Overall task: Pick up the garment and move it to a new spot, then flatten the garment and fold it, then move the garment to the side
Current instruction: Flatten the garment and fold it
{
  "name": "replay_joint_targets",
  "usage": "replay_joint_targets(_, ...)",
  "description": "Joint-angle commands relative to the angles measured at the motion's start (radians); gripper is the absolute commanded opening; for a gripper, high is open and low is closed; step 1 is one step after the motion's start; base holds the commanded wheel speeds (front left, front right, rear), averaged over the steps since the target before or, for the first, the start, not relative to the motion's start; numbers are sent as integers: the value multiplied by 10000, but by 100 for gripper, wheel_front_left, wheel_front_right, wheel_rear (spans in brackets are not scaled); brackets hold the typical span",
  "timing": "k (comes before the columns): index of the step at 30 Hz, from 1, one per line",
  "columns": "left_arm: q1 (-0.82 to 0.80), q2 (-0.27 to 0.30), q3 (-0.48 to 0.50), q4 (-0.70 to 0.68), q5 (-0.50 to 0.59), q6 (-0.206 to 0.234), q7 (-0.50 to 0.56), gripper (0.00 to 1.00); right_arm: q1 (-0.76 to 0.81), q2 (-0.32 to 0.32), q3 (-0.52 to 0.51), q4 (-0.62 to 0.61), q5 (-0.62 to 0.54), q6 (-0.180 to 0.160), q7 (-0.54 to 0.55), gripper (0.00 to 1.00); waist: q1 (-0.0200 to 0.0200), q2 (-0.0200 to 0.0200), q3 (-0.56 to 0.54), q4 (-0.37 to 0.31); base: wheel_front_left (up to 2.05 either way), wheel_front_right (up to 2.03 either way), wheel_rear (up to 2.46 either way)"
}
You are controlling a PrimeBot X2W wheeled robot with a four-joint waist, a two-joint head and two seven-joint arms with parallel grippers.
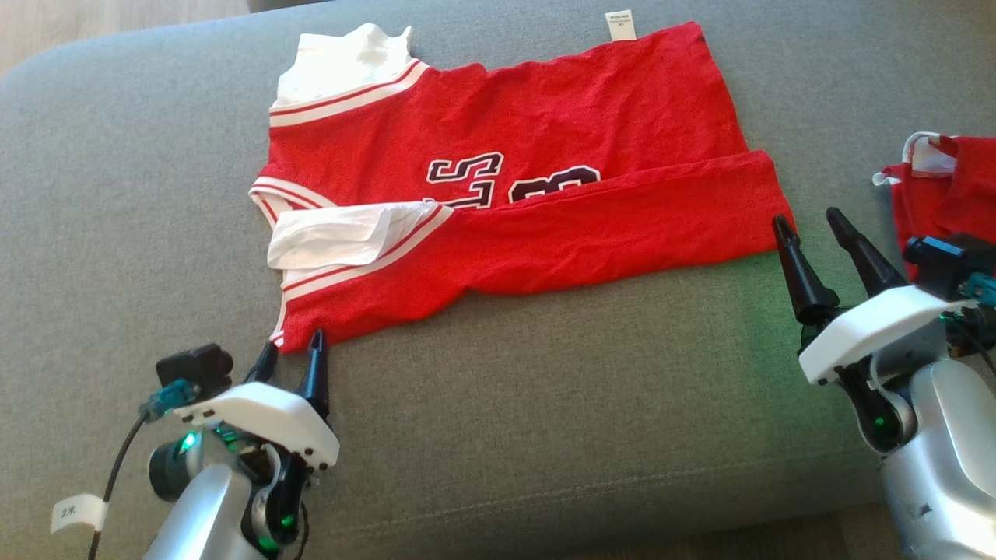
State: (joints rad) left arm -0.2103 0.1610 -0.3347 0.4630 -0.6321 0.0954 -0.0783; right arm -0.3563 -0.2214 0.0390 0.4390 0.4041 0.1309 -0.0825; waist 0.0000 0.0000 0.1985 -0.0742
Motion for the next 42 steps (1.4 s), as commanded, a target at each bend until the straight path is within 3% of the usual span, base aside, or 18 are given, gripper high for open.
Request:
replay_joint_targets(1, -479, 136, 290, -109, 20, -82, -125, 49, -104, 21, 119, -408, -113, -2, 63, 100, 0, 0, 32, 22, 0, 0, 0)
replay_joint_targets(2, -511, 146, 256, -48, 34, -115, -123, 19, -118, 43, 127, -406, -124, -2, 115, 100, 0, 0, 39, 30, 0, 0, 0)
replay_joint_targets(3, -538, 149, 232, 9, 39, -146, -133, 0, -134, 80, 119, -370, -113, -2, 201, 100, 0, 0, 39, 36, 0, 0, 0)
replay_joint_targets(8, -589, 201, 161, 188, 21, -312, -204, 0, -398, 664, -488, 406, 445, -2, 1111, 100, 0, 0, 23, 68, 0, 0, 0)
replay_joint_targets(12, -614, 277, 122, 224, 41, -393, -249, 0, -740, 820, -877, 999, 249, -2, 1300, 100, 0, 0, 9, 136, 0, 0, 0)
replay_joint_targets(31, -1038, 561, -17, 377, 202, -402, -420, 0, -3067, 1332, -3205, 5013, -3301, -2, 1899, 100, 0, 0, 166, 702, 0, 0, 0)
replay_joint_targets(32, -1064, 559, -18, 395, 196, -402, -432, 0, -3126, 1354, -3269, 5148, -3395, -2, 1929, 82, 0, 0, 171, 725, 0, 0, 0)
replay_joint_targets(33, -1087, 555, -21, 413, 190, -404, -445, 0, -3179, 1377, -3315, 5265, -3468, -2, 1934, 48, 0, 0, 173, 744, 0, 0, 0)
replay_joint_targets(34, -1107, 552, -23, 434, 183, -409, -460, 0, -3222, 1398, -3348, 5362, -3527, -2, 1909, 7, 0, 0, 170, 757, 0, 0, 0)
replay_joint_targets(35, -1120, 547, -25, 457, 174, -416, -481, 0, -3247, 1423, -3330, 5464, -3571, -2, 1903, 0, 0, 0, 159, 761, 0, 0, 0)
replay_joint_targets(42, -1048, 549, -59, 488, 109, -546, -703, 0, -3189, 1459, -3255, 5635, -3352, -2, 1443, 0, 0, 0, -86, 688, 0, 0, 0)
